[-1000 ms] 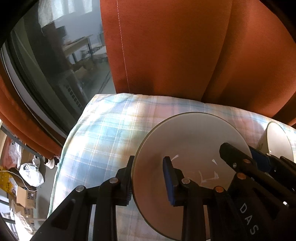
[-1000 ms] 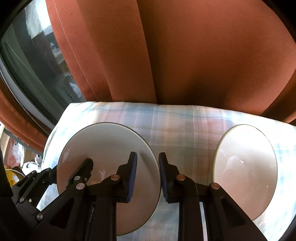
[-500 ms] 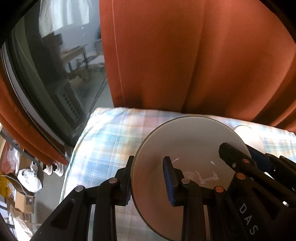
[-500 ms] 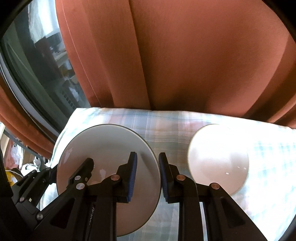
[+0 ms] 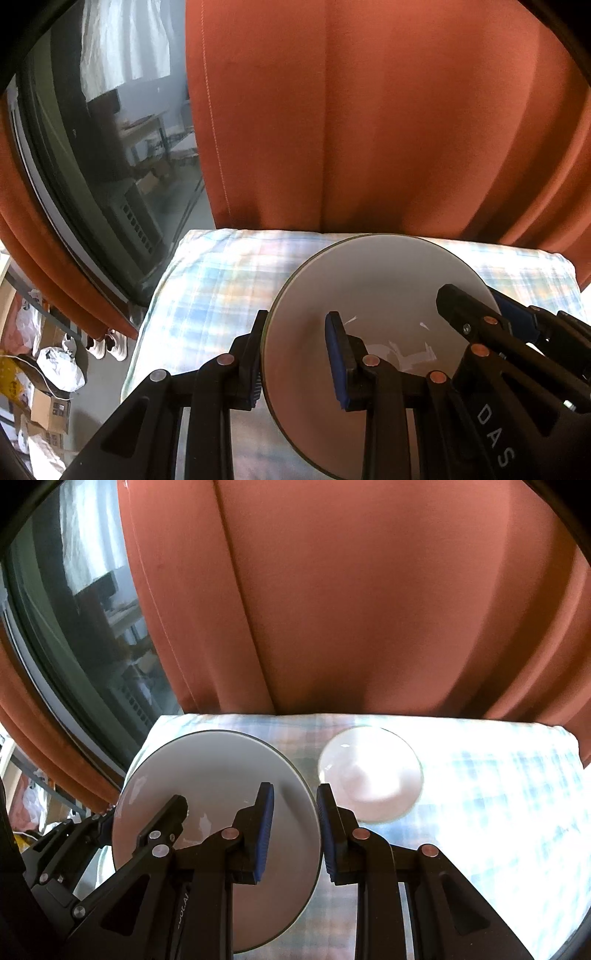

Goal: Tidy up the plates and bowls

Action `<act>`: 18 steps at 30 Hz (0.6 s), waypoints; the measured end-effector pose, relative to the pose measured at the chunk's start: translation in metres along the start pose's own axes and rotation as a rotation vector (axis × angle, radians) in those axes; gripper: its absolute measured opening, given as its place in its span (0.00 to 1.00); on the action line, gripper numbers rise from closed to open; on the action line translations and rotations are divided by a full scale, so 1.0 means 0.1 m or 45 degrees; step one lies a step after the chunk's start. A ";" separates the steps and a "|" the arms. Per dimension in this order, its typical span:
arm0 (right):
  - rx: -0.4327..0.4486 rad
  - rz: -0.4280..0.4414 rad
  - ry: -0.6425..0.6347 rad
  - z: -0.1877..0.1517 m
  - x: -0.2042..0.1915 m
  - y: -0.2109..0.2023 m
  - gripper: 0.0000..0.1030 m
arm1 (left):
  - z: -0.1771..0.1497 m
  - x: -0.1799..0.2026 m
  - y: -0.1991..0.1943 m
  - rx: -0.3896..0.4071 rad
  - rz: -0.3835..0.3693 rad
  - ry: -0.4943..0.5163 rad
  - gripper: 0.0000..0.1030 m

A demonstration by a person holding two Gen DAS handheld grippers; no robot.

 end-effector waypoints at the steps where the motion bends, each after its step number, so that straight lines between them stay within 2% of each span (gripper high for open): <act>1: 0.002 0.003 0.002 -0.02 0.03 -0.03 0.27 | -0.02 0.04 -0.04 0.003 0.004 0.003 0.27; 10: -0.007 0.048 0.010 -0.32 0.62 -0.41 0.27 | -0.32 0.66 -0.42 -0.013 0.041 -0.016 0.27; 18: -0.007 0.085 0.018 -0.50 1.17 -0.68 0.27 | -0.46 1.16 -0.69 -0.005 0.073 -0.011 0.27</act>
Point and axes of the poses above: each gripper's, at about its wrist camera, not at the fingertips, and y roughly the way its jaws point, x to its right, z to its top, the point moved 7 cm from there along y, roughly the way its jaws point, and after that the axes turned 6 degrees about y, right-handed, at the moved point
